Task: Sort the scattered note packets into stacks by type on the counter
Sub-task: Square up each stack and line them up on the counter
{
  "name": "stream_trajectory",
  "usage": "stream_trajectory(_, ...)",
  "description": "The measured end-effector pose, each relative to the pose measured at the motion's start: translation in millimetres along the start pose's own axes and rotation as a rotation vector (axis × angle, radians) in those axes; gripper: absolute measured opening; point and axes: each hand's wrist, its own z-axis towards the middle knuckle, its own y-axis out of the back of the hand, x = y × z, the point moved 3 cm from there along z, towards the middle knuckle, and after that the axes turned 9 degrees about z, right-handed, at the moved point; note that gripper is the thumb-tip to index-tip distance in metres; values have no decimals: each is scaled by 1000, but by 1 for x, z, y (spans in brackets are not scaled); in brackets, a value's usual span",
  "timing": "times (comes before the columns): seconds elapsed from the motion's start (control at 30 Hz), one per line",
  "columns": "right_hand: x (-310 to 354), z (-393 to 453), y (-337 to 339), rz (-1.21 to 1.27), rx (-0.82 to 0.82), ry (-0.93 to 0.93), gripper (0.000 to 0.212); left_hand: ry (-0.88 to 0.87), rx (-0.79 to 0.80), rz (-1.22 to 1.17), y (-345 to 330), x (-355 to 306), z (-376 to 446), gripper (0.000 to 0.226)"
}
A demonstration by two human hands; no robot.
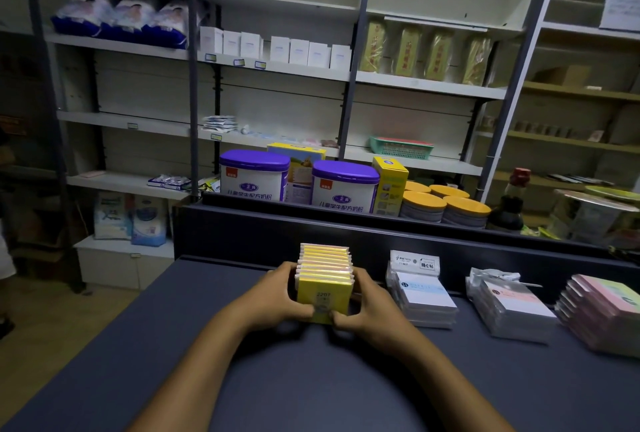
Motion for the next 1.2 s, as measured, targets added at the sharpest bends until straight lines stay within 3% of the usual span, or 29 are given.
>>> stream_trajectory(0.13,-3,0,-1,-39,4,3,72,5,2,46,-1,1,0,68)
stream_trajectory(0.27,-9,4,2,-6,-26,-7,64,-15,-8,-87,2,-2,1,59)
stream_trajectory(0.4,-7,9,6,135,-84,-79,32,-7,-67,-275,6,-9,2,25)
stream_trajectory(0.47,-2,8,7,169,-103,-126,19,40,-100,-280,8,-10,0,26)
stream_trajectory(0.57,3,5,6,164,-127,-173,28,124,-137,-283,8,-6,1,57)
stream_trajectory(0.77,6,2,3,202,-118,-279,51,264,-180,-253,6,-4,1,90)
stream_trajectory(1.0,9,3,0,208,-174,-345,65,311,-192,-159,2,-6,4,73)
stream_trajectory(1.2,9,6,-2,140,-206,-344,67,311,-187,-126,1,-5,6,77)
